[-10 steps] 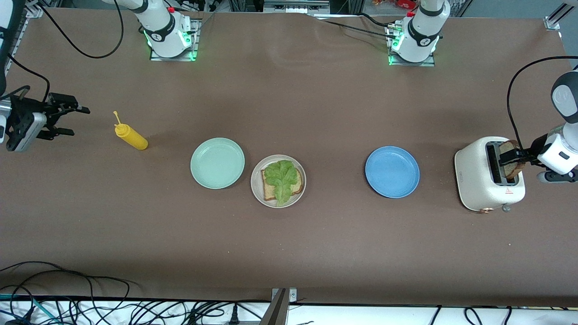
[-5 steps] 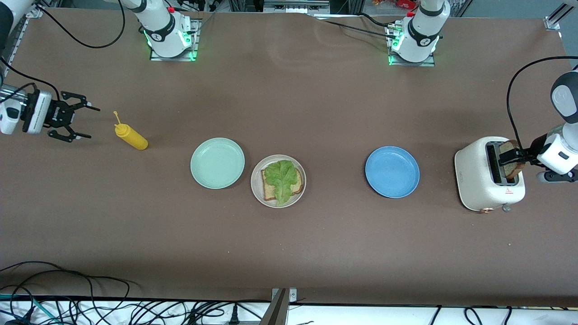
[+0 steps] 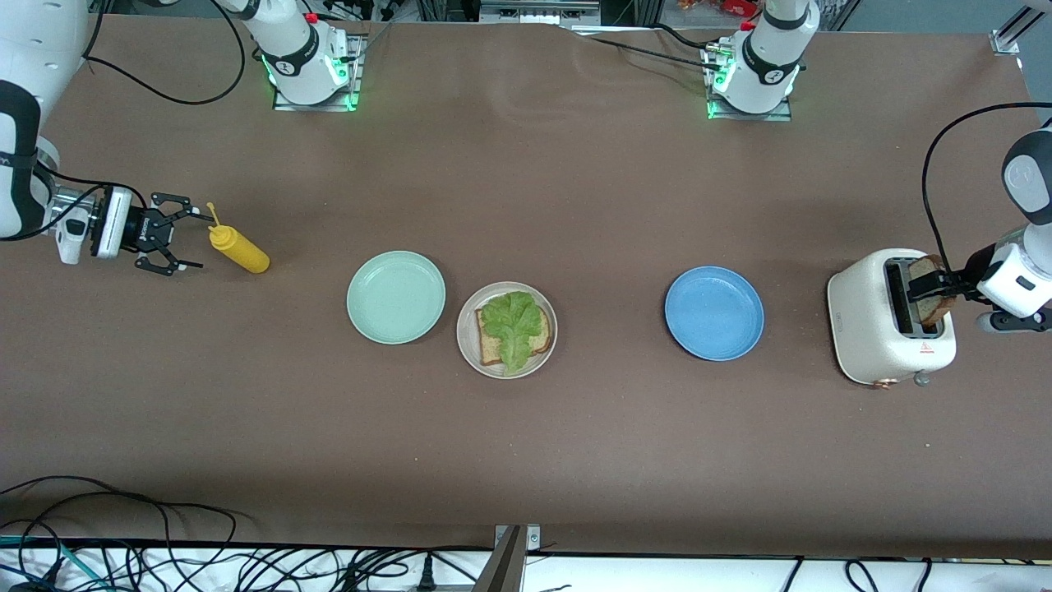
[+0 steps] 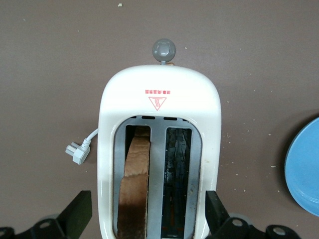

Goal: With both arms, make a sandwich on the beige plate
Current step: 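Grasp the yellow squeeze bottle with the right gripper, then lift the yellow bottle and carry it toward the beige plate, then tilt the bottle nozzle over the lettuce on the beige plate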

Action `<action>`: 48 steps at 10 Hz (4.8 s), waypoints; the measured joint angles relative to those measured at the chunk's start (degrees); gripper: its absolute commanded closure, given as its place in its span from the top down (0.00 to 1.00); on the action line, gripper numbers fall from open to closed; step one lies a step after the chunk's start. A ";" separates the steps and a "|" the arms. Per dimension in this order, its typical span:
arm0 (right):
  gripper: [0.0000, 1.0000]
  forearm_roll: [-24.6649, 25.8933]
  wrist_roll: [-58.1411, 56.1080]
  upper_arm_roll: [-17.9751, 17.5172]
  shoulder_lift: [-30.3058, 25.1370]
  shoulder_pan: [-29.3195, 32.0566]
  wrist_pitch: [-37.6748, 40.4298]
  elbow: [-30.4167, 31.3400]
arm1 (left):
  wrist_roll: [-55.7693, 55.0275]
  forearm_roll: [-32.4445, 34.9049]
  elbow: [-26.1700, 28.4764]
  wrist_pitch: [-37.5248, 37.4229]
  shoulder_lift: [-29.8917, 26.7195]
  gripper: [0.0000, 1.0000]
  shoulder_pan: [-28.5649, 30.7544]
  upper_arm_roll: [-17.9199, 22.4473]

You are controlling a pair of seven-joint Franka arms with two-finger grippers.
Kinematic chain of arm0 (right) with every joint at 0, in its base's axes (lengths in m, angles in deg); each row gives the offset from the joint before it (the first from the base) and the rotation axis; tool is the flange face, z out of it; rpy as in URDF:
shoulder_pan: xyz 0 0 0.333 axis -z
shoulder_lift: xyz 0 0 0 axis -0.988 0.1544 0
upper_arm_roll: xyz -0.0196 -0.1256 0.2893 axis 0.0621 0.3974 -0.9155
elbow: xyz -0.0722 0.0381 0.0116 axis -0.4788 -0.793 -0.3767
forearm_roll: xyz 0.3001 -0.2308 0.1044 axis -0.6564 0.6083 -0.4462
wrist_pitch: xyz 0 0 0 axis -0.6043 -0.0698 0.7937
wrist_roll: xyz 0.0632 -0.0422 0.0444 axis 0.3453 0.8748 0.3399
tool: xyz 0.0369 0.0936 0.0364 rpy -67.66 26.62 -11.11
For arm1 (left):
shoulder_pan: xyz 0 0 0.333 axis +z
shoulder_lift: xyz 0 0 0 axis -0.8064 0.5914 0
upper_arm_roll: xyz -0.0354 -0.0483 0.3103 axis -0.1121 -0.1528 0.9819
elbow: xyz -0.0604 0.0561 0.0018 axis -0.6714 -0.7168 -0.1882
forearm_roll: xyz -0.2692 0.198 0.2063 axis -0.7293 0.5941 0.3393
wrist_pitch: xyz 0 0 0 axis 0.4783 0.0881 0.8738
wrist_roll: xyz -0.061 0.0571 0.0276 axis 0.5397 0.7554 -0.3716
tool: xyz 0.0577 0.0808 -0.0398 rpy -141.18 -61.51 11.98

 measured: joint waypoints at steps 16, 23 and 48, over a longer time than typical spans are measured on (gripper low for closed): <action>0.16 -6.03 -8.18 -9.27 4.40 4.81 3.97 -0.76 | 0.00 0.00 0.15 0.01 0.01 1.00 -0.01 0.01; 0.00 -6.35 -0.75 -9.27 4.28 -0.25 0.76 -6.43 | 0.00 0.00 0.29 0.01 0.01 1.00 -0.02 0.01; 0.00 43.48 86.58 10.67 24.10 -70.56 -34.16 -24.59 | 0.50 0.33 0.86 0.03 0.08 0.00 0.10 0.16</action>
